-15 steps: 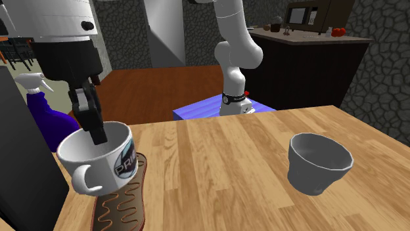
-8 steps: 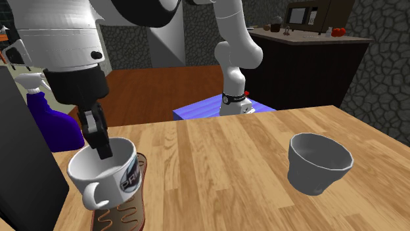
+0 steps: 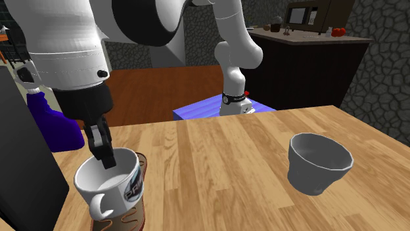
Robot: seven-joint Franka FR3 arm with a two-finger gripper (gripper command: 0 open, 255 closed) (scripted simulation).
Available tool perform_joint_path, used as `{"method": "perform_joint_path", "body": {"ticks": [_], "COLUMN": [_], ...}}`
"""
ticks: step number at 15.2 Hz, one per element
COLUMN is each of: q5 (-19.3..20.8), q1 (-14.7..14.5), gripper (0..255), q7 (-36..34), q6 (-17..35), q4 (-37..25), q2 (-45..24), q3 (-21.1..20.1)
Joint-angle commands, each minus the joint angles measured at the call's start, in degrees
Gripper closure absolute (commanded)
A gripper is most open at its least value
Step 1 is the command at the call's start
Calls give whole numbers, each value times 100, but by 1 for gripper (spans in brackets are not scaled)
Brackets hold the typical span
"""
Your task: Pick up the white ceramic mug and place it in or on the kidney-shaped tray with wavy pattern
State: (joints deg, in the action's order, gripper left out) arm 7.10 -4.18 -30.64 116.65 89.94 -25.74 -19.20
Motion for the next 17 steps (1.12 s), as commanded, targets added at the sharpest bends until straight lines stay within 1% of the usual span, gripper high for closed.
{"method": "perform_joint_path", "body": {"ticks": [1, 4, 5, 10, 14, 17], "q5": [1, 1, 1, 1, -83, -83], "q1": [-1, -1, -1, -1, 18, 18], "gripper": [255, 255, 0, 0, 0, 0], "q7": [-2, -2, -2, -2, 53, 53], "q6": [7, 7, 8, 8, -620, -619], "q4": [5, 5, 5, 5, -423, -423], "q2": [0, 0, 0, 1, 210, 211], "q3": [0, 0, 0, 0, -38, -38]}}
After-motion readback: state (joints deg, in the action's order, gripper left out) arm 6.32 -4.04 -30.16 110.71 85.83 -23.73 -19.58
